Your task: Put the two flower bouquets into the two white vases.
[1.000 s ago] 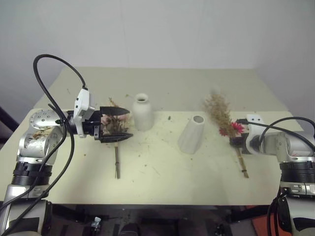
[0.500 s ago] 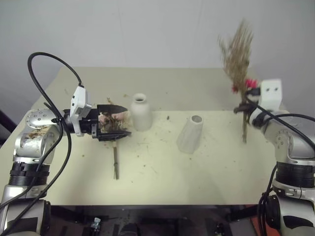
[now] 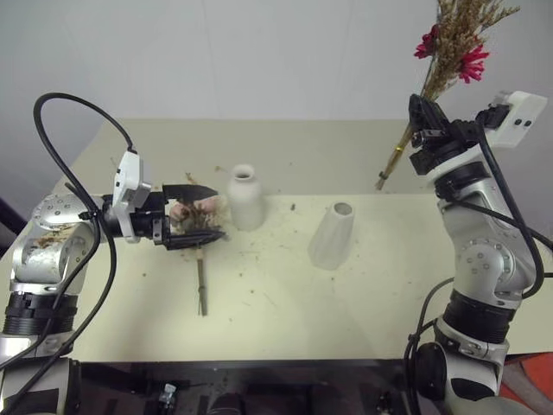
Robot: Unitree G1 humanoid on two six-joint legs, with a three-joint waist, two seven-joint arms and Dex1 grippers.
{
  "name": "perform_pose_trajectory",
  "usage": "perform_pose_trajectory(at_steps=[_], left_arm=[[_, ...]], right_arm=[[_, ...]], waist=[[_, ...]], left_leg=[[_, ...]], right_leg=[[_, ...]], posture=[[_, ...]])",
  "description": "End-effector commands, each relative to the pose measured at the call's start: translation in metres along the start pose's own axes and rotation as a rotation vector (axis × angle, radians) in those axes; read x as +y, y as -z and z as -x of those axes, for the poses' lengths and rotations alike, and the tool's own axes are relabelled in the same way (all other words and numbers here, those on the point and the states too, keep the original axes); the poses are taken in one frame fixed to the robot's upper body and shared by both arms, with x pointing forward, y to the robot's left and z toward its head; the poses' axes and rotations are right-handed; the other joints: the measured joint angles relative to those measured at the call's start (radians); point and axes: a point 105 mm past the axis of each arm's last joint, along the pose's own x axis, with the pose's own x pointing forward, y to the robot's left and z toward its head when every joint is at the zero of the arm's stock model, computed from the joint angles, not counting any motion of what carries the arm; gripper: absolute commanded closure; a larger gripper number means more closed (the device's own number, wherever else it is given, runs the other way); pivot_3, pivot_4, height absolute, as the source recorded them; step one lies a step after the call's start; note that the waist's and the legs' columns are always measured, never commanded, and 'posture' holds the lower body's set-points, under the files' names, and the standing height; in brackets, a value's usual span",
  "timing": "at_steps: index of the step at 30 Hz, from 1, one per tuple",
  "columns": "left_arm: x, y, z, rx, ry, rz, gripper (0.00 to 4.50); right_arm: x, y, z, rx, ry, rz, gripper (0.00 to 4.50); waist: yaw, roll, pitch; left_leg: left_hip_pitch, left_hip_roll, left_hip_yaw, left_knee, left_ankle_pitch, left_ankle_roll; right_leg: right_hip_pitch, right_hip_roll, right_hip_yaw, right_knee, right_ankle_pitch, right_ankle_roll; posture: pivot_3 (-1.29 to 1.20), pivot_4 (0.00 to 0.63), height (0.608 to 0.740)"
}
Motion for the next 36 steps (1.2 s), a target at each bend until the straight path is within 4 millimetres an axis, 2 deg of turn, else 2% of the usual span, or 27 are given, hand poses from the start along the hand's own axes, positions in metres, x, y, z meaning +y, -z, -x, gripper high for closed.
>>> perform_pose_trajectory(at_steps=[1, 12, 24, 36], left_arm=[[-0.004, -0.010, 0.009, 0.002, 0.000, -0.033, 0.00], [-0.005, -0.005, 0.017, 0.034, -0.027, -0.026, 0.00], [0.000, -0.011, 0.018, 0.009, -0.045, -0.036, 0.00], [-0.001, -0.011, 0.021, 0.014, -0.054, -0.040, 0.00]], right_arm=[[0.023, -0.021, 0.000, -0.094, -0.081, -0.017, 4.49], [0.046, -0.008, 0.008, -0.083, -0.143, -0.087, 4.49], [0.031, 0.019, 0.014, -0.052, -0.099, -0.096, 4.49], [0.027, 0.042, 0.022, -0.025, -0.091, -0.070, 4.49]], waist=[[-0.001, 0.000, 0.000], [0.001, 0.000, 0.000], [0.001, 0.000, 0.000], [0.001, 0.000, 0.000]], left_leg=[[0.000, 0.000, 0.000, 0.000, 0.000, 0.000], [0.000, 0.000, 0.000, -0.001, 0.000, 0.000], [0.000, 0.000, 0.000, -0.001, 0.000, 0.000], [0.000, 0.000, 0.000, -0.001, 0.000, 0.000]], right_leg=[[0.000, 0.000, 0.000, 0.000, 0.000, 0.000], [0.000, 0.000, 0.000, 0.000, 0.000, 0.000], [0.000, 0.000, 0.000, -0.001, 0.000, 0.000], [0.000, 0.000, 0.000, -0.001, 0.000, 0.000]], posture=[[0.00, 0.150, 0.740], [0.00, 0.150, 0.740], [0.00, 0.150, 0.740], [0.00, 0.150, 0.740]])
